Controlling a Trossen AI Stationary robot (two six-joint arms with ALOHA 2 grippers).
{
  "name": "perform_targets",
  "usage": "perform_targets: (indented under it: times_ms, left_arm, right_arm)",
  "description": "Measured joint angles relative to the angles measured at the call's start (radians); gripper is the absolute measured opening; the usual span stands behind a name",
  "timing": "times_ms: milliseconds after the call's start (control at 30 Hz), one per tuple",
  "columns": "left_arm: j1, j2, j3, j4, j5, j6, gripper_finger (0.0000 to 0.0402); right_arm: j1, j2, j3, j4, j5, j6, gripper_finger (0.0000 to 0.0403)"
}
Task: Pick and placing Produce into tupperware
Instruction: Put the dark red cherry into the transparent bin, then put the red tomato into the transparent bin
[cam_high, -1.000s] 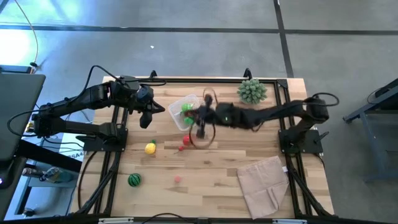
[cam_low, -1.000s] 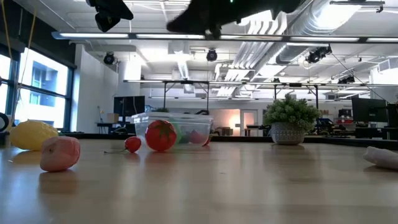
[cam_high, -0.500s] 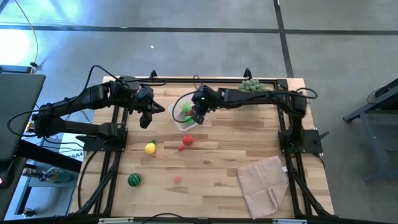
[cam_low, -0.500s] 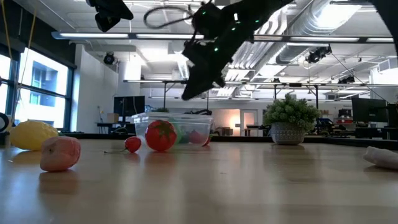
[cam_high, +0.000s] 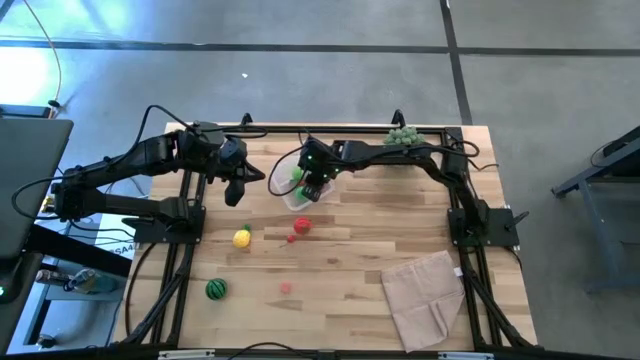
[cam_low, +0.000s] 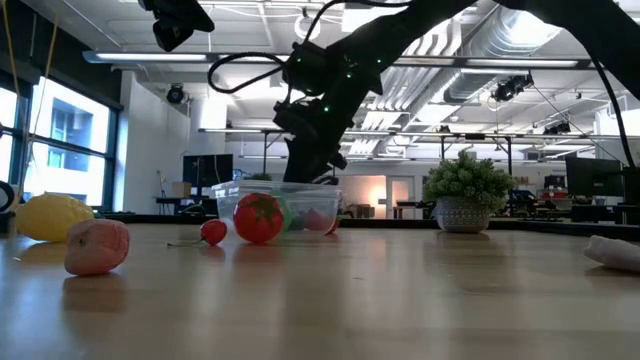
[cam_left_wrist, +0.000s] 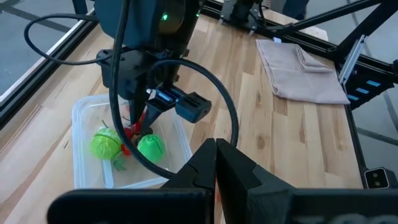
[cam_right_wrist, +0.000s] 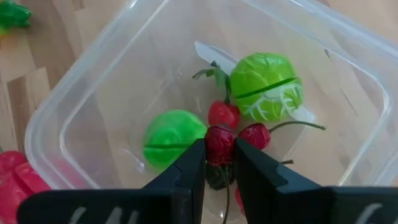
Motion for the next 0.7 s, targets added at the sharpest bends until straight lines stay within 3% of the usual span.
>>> perform_targets:
  times_ms: [200, 500, 700]
  left_arm:
    - [0.0, 0.0, 0.0, 0.0, 0.0, 0.0, 0.0001]
    - [0.0, 0.0, 0.0, 0.0, 0.0, 0.0, 0.0001]
    - [0.0, 0.0, 0.0, 0.0, 0.0, 0.0, 0.0001]
  right_arm:
    - [-0.001, 0.0, -0.001, 0.013, -0.011, -0.007, 0.0072]
    - [-0.001, 0.0, -0.001, 0.017, -0.004, -0.03, 0.0164]
    - [-0.001, -0.015, -0.002, 0.025, -0.041, -0.045, 0.0185]
